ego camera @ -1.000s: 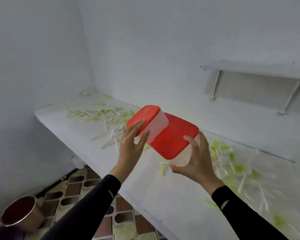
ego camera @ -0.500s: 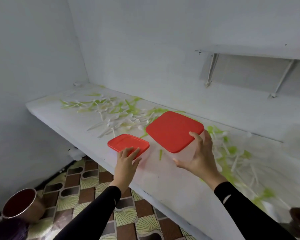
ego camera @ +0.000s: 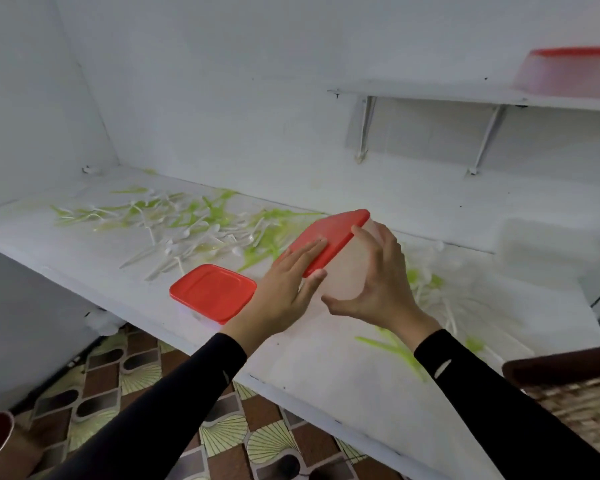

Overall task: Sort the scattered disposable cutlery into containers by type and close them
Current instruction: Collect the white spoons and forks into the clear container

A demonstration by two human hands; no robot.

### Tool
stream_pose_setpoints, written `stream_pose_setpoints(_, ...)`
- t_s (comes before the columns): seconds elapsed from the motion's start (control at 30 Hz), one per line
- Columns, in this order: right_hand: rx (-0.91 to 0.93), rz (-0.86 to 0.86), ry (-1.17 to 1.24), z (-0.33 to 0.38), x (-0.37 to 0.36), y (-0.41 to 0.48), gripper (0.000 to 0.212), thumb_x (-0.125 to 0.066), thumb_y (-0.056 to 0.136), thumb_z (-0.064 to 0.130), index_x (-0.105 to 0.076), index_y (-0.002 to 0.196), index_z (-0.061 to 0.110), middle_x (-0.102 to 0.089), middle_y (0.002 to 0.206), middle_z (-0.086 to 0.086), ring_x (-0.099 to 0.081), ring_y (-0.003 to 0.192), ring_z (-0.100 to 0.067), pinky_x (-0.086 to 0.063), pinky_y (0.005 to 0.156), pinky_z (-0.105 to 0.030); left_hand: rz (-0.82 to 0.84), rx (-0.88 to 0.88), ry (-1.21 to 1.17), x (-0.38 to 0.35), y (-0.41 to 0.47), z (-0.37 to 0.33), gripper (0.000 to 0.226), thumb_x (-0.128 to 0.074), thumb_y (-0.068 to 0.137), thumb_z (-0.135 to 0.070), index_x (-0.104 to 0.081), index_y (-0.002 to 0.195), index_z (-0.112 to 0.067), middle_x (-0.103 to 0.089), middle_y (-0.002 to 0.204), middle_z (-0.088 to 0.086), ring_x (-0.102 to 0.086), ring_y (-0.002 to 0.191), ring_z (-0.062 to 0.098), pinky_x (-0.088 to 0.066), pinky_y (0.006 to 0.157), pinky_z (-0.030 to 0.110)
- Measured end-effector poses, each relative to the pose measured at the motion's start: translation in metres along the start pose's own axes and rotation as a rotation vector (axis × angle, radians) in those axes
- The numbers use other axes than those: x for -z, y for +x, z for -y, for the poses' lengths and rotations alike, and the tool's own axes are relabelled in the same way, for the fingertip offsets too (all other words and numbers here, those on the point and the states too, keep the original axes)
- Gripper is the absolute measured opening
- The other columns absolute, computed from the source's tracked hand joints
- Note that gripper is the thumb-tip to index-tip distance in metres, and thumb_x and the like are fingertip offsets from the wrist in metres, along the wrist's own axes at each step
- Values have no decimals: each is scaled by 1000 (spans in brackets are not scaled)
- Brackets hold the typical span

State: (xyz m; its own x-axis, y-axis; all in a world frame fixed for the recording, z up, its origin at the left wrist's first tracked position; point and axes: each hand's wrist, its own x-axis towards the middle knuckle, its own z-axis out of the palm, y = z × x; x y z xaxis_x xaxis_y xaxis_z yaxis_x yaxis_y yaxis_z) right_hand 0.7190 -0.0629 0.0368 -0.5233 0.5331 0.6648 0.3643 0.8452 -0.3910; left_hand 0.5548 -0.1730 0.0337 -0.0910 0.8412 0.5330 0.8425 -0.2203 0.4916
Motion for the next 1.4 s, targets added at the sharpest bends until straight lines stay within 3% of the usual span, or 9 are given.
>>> stream_pose_setpoints(0.2,-51,81,-102,-17,31,-3,121,-68,43,70,-17,146,33,-29,149,-19,-30,139,-33,-32,109,-48,-133,56,-79,-14,17,-19,44,-23,103,-45,-51,133,-29,-69,111,1,-65,98,22,-50,81,35)
stream_pose_setpoints(0.33,-70,154,-86,-42,56,-21,115,-69,46,70,-16,144,42,-22,152,-17,-19,143,-28,-24,113,-45,-528,471,-309,7,39,0,39,-28,107,-35,-59,108,-11,-63,102,1,-59,98,20,-40,79,20)
stream_pose_setpoints(0.47,-231,61,-6,-69,76,-28,113,-69,48,71,-16,145,50,-20,151,-20,-17,143,-27,-24,116,-45,-559,690,-388,24,29,47,48,-29,98,-57,-60,99,-20,-68,98,2,-65,93,23,-53,87,49)
stream_pose_setpoints(0.63,-312,-101,170,-82,87,-27,104,-72,56,64,-22,143,40,-24,144,-4,-21,138,-15,-20,111,-17,-155,959,-479,5,-11,50,33,-32,105,-24,-46,134,-18,-48,75,6,-53,58,19,-53,45,30)
stream_pose_setpoints(0.77,-284,-139,256,-78,82,-30,98,-74,59,59,-19,136,36,-22,137,4,-23,133,0,-15,106,-2,296,1058,-401,-15,-40,39,34,-30,105,-16,-46,135,-15,-43,72,8,-49,50,17,-51,43,23)
stream_pose_setpoints(0.87,-283,-142,277,-74,79,-29,96,-75,59,58,-20,133,34,-23,137,3,-20,129,14,-15,107,-3,295,1063,-416,-32,-39,29,37,-28,104,-13,-53,131,-7,-49,80,8,-54,52,17,-54,47,23)
stream_pose_setpoints(1.03,-278,-112,304,-69,79,-27,99,-75,61,59,-22,136,25,-23,137,2,-26,133,-6,-16,109,-6,159,1116,-612,-58,-18,13,36,-25,103,-9,-49,128,-2,-61,80,15,-68,51,17,-57,49,28)
stream_pose_setpoints(1.23,-481,166,447,-69,73,-55,93,-80,48,74,-18,114,56,-28,136,-5,-38,129,-27,-38,108,-55,504,1171,-665,-44,-41,21,30,-34,102,-9,-59,113,5,-73,84,20,-74,79,26,-59,61,26)
stream_pose_setpoints(1.4,-571,557,377,-58,69,-82,102,-88,49,63,-17,116,33,-27,130,2,-38,132,-24,-44,103,-36,548,1267,-745,-30,-68,40,22,-47,100,-6,-59,112,8,-69,106,23,-72,91,33,-61,70,27)
